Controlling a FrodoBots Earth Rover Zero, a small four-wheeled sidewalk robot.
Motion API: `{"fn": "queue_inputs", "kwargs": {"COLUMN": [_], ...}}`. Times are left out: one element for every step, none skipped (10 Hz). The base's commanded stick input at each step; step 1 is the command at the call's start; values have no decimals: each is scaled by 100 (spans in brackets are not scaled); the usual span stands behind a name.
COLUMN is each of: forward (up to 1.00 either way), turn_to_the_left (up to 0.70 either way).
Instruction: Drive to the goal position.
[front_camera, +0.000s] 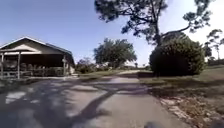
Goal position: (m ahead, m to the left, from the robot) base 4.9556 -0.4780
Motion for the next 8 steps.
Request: {"fn": "queue_inputs", "kwargs": {"forward": [100,100,100,100,100,100,100,100], "turn_to_the_left": [0,0,0,0,0,0,0,0]}}
